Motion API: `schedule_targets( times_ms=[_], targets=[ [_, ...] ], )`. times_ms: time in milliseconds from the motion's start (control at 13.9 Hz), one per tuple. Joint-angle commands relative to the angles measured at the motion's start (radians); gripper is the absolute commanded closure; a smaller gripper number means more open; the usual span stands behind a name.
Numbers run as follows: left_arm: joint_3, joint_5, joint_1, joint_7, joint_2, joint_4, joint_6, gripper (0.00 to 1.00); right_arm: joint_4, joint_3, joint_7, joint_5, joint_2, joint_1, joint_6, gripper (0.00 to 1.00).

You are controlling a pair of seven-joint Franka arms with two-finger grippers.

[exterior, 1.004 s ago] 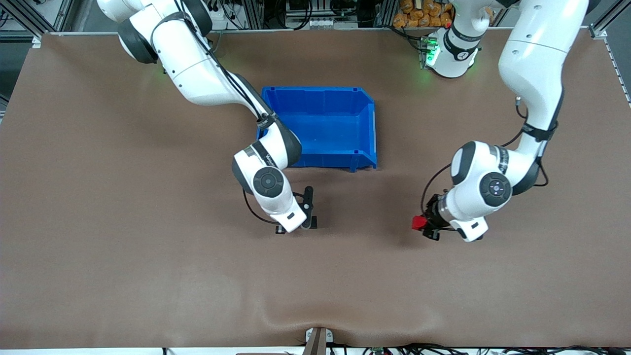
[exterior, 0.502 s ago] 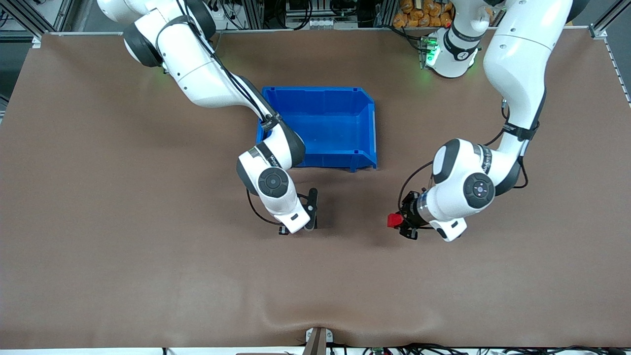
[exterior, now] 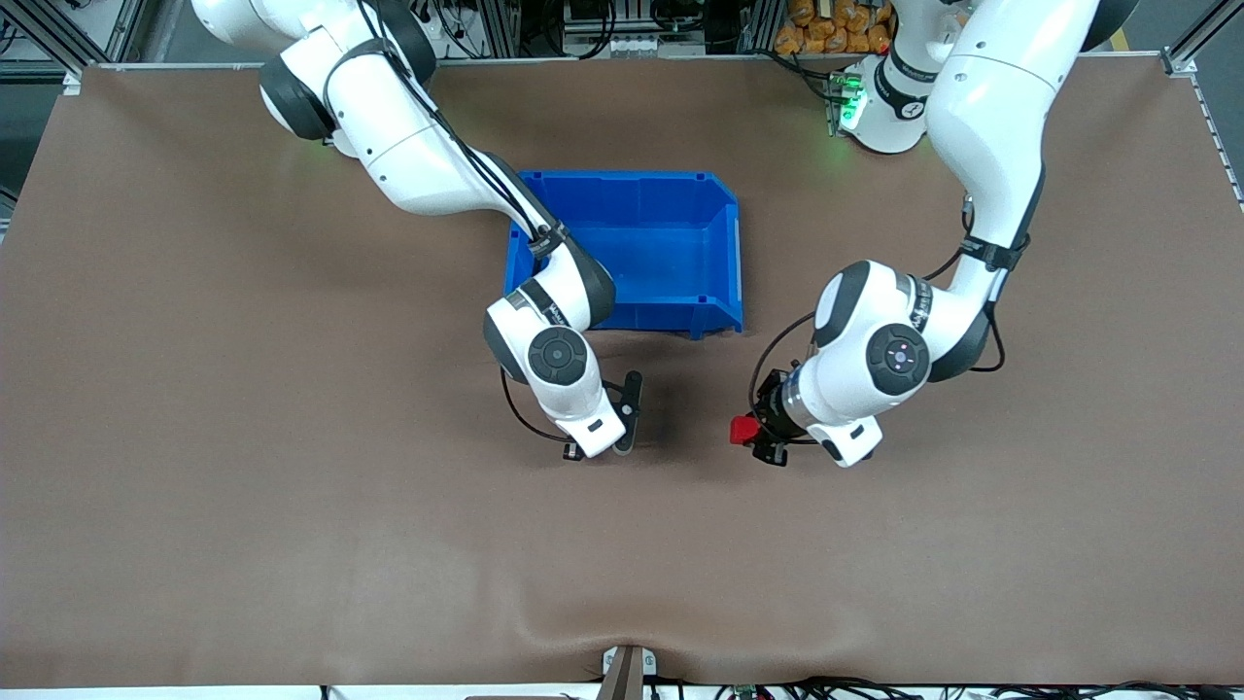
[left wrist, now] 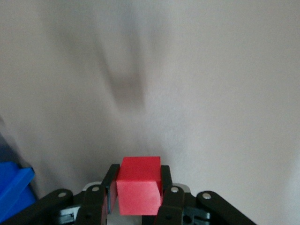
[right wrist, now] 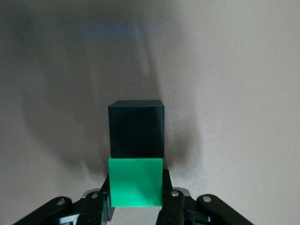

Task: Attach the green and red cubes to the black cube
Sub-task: 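Press the green cube against the black cube while the left gripper approaches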

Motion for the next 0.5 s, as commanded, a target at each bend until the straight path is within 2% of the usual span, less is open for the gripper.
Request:
schedule_targets(
  times_ms=[0, 143, 430],
  targets=[
    [0.012, -0.016, -0.034, -0.048, 0.027, 0.035, -0.014, 1.0, 0.033, -0.014, 0.025, -0.043, 0.022, 0.024, -0.011, 0.01],
    [0.01, -0.017, -0.053, -0.105, 0.047, 0.046, 0.01, 1.0, 0.03, -0.014, 0.025, -0.074, 0.018, 0.024, -0.014, 0.0],
    [0.004, -0.02, -0.072, -0.174, 0.104, 0.069, 0.084, 1.0, 0.026, -0.014, 0.024, -0.071, -0.03, 0.009, -0.066, 0.0]
  ],
)
